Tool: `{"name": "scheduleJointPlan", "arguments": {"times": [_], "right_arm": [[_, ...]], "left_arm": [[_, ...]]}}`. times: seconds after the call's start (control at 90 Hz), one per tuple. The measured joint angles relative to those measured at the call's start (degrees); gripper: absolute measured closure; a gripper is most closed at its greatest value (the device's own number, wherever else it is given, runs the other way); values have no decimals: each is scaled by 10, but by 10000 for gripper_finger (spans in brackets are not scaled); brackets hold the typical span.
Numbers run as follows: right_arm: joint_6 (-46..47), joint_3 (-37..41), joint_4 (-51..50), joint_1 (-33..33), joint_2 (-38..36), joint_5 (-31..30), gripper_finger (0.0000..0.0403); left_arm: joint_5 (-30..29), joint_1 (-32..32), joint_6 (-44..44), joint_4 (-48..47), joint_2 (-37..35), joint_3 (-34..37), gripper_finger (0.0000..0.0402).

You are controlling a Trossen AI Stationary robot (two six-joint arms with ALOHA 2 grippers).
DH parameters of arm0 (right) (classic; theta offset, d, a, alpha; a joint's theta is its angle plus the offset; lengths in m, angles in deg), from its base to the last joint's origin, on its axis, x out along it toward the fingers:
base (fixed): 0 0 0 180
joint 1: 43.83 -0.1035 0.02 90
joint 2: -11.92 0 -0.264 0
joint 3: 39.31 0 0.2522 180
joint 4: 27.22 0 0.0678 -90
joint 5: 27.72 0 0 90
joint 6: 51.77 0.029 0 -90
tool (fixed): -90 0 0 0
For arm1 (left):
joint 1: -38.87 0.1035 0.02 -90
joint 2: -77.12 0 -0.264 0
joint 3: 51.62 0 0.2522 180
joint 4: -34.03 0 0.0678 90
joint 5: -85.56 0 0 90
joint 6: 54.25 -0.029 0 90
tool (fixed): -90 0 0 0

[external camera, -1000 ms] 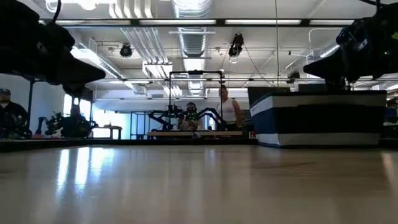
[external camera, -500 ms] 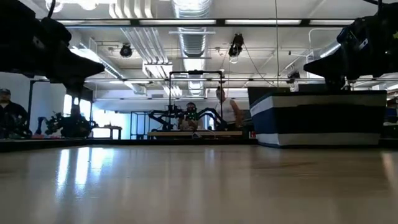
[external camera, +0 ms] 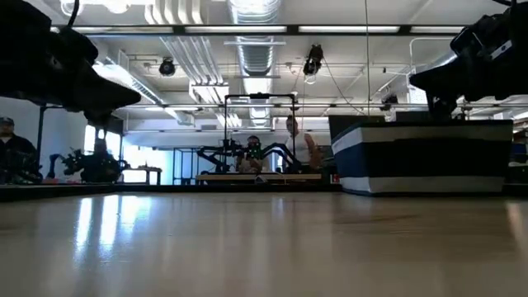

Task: Fold towel
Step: Return to Home Position

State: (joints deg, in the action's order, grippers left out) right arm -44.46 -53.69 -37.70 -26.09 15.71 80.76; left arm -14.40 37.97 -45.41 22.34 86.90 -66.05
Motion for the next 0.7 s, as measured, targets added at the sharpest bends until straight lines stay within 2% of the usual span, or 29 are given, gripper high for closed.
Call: {"name": "scheduleJointPlan", "arguments": {"times": [0.7], "right_arm": [[-5,0,0,0,5,0,403]], "left_arm": [[0,0,0,1,52,0,395]]}}
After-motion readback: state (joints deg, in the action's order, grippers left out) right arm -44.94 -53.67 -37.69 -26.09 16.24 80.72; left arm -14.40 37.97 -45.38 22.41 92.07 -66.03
